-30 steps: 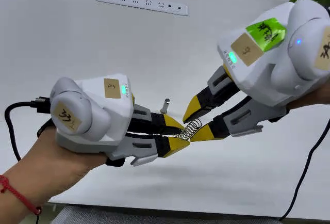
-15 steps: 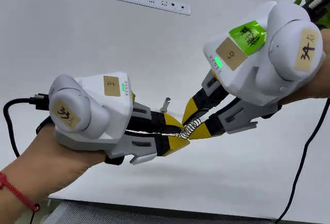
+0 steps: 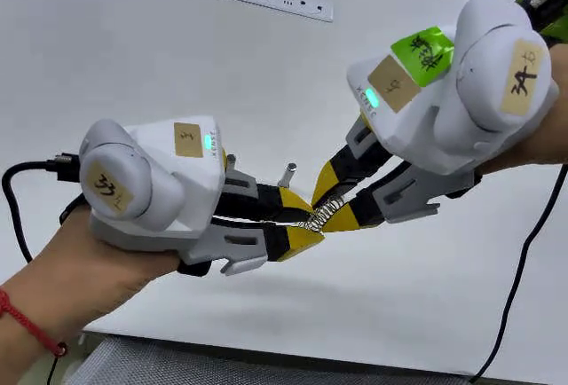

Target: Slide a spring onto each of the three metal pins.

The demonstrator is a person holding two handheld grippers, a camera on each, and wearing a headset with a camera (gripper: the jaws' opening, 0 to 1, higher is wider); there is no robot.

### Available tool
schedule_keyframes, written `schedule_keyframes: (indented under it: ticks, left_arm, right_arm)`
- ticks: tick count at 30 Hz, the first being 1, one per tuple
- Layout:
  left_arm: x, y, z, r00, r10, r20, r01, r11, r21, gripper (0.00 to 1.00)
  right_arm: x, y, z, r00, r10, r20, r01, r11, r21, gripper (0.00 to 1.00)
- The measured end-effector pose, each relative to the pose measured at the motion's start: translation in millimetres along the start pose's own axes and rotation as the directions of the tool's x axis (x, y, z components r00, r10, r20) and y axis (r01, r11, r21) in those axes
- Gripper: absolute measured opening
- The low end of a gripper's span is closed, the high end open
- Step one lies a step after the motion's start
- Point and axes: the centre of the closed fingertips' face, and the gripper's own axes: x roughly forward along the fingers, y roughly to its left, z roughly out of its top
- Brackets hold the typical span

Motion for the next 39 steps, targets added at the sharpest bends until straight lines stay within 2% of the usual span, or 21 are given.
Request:
schedule_keyframes:
  ticks: [8, 16, 19, 22, 30, 39]
  left_arm:
    - [-7.8, 2.5, -9.5, 0.9996, 0.024, -0.017, -0.024, 1.0, 0.001, 0.18]
    - [-29.4, 18.1, -20.6, 0.9937, 0.108, -0.03, -0.108, 0.994, -0.014, 0.26]
    - [-40.4, 27.1, -27.1, 0.9877, 0.151, -0.039, -0.152, 0.988, -0.019, 0.31]
    - [-52.4, 36.0, -33.9, 0.9803, 0.193, -0.041, -0.195, 0.98, -0.03, 0.34]
    - [-70.5, 50.9, -46.6, 0.9641, 0.26, -0.051, -0.263, 0.964, -0.049, 0.47]
    - [-78.4, 60.3, -52.0, 0.9517, 0.306, -0.03, -0.307, 0.949, -0.073, 0.65]
  right_arm:
    - [1.8, -3.3, 4.4, 1.0, -0.001, 0.005, 0.001, 1.0, 0.012, 0.12]
    - [-1.8, -19.3, 9.1, 0.9989, -0.037, 0.029, 0.036, 0.998, 0.051, 0.12]
    - [-2.3, -30.0, 13.8, 0.9969, -0.066, 0.044, 0.063, 0.996, 0.068, 0.12]
    - [-3.0, -47.4, 14.9, 0.9923, -0.117, 0.042, 0.113, 0.99, 0.087, 0.12]
    - [3.1, -84.7, 17.2, 0.9782, -0.204, 0.036, 0.198, 0.971, 0.131, 0.12]
    - [24.9, -110.5, 14.1, 0.976, -0.217, 0.01, 0.213, 0.965, 0.15, 0.12]
